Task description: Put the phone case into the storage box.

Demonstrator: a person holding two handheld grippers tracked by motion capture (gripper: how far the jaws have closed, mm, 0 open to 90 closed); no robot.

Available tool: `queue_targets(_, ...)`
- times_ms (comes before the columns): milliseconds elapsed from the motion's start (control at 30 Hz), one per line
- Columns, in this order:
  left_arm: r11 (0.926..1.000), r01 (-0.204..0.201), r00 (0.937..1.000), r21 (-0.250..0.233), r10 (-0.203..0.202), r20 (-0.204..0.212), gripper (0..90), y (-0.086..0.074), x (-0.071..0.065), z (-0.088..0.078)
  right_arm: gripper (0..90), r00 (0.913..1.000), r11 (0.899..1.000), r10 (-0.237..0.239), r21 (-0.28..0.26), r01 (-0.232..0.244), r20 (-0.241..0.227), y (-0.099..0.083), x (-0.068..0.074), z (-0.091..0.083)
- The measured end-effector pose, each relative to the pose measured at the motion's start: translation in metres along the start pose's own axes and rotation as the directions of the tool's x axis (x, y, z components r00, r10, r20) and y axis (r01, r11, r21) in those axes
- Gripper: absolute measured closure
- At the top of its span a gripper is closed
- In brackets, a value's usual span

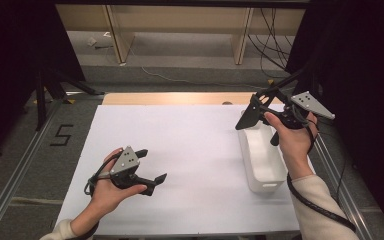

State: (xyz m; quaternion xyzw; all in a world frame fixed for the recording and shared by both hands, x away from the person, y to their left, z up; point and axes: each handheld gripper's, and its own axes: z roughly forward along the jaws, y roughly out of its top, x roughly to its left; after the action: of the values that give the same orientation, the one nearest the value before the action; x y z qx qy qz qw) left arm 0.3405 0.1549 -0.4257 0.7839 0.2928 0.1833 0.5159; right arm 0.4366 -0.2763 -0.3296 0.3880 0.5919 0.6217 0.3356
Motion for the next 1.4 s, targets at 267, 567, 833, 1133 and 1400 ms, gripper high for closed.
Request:
queue_targets(267, 1.0, 0.0, 1.0, 0.0, 0.0, 0.0, 1.3, 0.0, 0.0, 0.0, 15.3, 0.9999, 1.0, 0.001, -0.001, -0.001, 0.012, 0.0, -0.003, 0.0)
queue_targets(567, 1.0, -0.001, 1.0, 0.0, 0.001, 0.0, 1.3, 0.0, 0.0, 0.0, 15.3, 0.9997, 1.0, -0.001, -0.003, 0.001, 0.023, 0.0, -0.006, 0.0)
queue_targets(833, 1.0, -0.001, 1.0, 0.0, 0.001, 0.0, 1.3, 0.0, 0.0, 0.0, 15.3, 0.9994, 1.0, 0.0, 0.001, 0.0, 0.033, -0.001, -0.009, 0.0)
queue_targets(1133, 1.0, -0.001, 1.0, 0.0, 0.001, 0.0, 1.3, 0.0, 0.0, 0.0, 15.3, 0.999, 1.0, -0.004, 0.0, 0.004, 0.044, -0.001, -0.011, 0.0)
queue_targets(1400, 1.0, 0.0, 1.0, 0.0, 0.0, 0.001, 1.3, 0.0, 0.0, 0.0, 15.4, 0.9986, 1.0, -0.005, 0.001, 0.005, 0.052, -0.002, -0.013, 0.0)
